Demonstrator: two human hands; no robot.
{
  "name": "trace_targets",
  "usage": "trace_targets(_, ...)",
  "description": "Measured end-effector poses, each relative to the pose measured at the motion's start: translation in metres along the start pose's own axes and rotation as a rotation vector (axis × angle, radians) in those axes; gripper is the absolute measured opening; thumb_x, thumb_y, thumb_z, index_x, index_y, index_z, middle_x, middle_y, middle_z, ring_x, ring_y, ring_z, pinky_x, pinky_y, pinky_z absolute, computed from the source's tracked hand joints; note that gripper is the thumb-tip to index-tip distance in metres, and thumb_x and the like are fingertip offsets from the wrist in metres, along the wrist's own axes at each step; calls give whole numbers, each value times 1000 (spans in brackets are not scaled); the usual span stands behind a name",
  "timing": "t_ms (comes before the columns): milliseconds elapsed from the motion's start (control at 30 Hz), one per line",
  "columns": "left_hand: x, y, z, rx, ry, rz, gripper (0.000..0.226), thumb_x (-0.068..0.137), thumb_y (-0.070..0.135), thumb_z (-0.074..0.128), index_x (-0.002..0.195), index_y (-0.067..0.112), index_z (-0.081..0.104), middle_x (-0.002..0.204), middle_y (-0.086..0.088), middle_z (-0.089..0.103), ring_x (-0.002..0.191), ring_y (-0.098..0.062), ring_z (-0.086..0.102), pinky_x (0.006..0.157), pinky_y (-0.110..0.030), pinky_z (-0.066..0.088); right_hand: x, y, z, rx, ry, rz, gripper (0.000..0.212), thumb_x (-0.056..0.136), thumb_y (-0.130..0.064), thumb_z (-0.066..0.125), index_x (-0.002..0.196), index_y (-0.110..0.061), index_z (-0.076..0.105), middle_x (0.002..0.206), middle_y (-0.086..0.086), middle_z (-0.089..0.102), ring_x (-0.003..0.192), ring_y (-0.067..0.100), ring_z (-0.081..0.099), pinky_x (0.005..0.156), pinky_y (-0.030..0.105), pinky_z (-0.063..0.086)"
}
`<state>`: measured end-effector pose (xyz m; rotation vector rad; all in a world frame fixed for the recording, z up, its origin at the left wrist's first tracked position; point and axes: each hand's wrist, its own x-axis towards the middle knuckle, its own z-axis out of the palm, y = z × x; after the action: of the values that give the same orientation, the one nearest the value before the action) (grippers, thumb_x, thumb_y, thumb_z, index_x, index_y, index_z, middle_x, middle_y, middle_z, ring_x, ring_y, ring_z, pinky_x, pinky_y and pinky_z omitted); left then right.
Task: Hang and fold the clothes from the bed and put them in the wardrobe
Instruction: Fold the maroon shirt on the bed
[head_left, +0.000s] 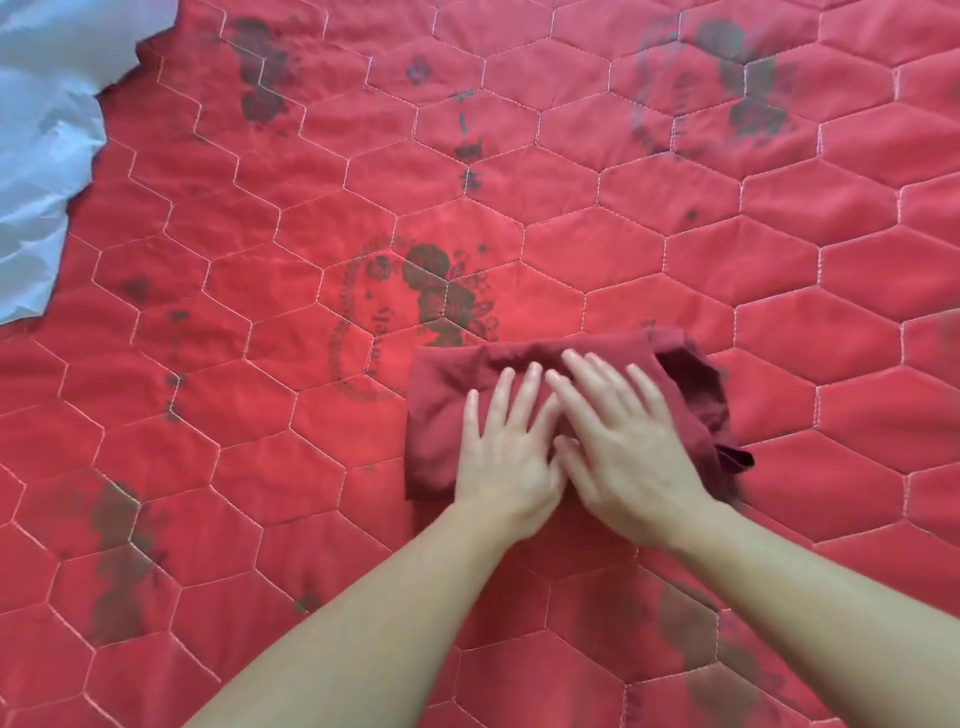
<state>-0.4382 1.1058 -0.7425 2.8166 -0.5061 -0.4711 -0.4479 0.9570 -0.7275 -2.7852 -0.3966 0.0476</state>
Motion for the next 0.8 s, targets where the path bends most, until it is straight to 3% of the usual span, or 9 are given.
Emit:
trace_targets(100,8,-7,8,15,-96,-113,73,85,54,4,155,33,4,164,4,-4,151,-18,-5,119,-50,-2,-7,16,19,-84,-192,92,63,94,-45,33,149,-14,36,158,7,30,145,24,28,117,47,20)
trace_targets(200,12,-10,8,55,-122,-104,74,84,61,0,154,37,-3,164,4,-10,150,-15,-10,119,-48,-5,-7,41,22,-167,-275,127,66,95,-50,27,152,-17,29,160,5,24,147,21,23,117,49,20)
trace_targets(300,12,-6,5,58,-114,-119,74,87,58,7,156,32,6,164,-3,-1,151,-21,-1,120,-52,2,-4,39,16,-188,-283,133,65,96,-48,25,152,-15,30,160,6,24,148,21,23,118,48,19)
trace_targets(400,3,8,-4,-2,48,-63,64,90,42,30,150,22,35,159,-10,28,147,-27,26,115,-56,24,-14,22,5,-126,-179,144,62,95,-39,32,149,-9,34,159,10,27,147,23,25,118,47,16)
trace_targets(467,-6,12,-8,-148,148,-79,61,88,35,36,147,23,39,158,-5,30,146,-23,26,116,-51,23,-26,6,1,-46,-110,92,60,93,-32,37,147,-6,38,157,10,31,145,22,28,118,46,18)
trace_targets(533,-14,3,-13,-297,202,-299,61,87,37,43,147,26,37,158,-1,28,146,-20,22,115,-46,19,-33,-12,2,18,-95,54,60,91,-30,40,146,-6,40,156,10,33,144,22,30,116,46,21)
trace_targets(633,-28,-21,-16,-436,139,-759,64,92,38,56,149,29,30,158,2,23,145,-20,19,113,-46,19,-32,-28,18,28,-182,113,62,92,-37,39,147,-9,40,156,7,34,144,21,32,116,43,20)
trace_targets(800,-41,-41,-24,-759,142,-876,73,85,33,69,147,15,34,144,-6,41,134,-23,39,112,-32,28,-24,-30,30,-22,-304,194,74,86,-46,42,150,-10,34,158,7,29,146,23,28,117,44,17)
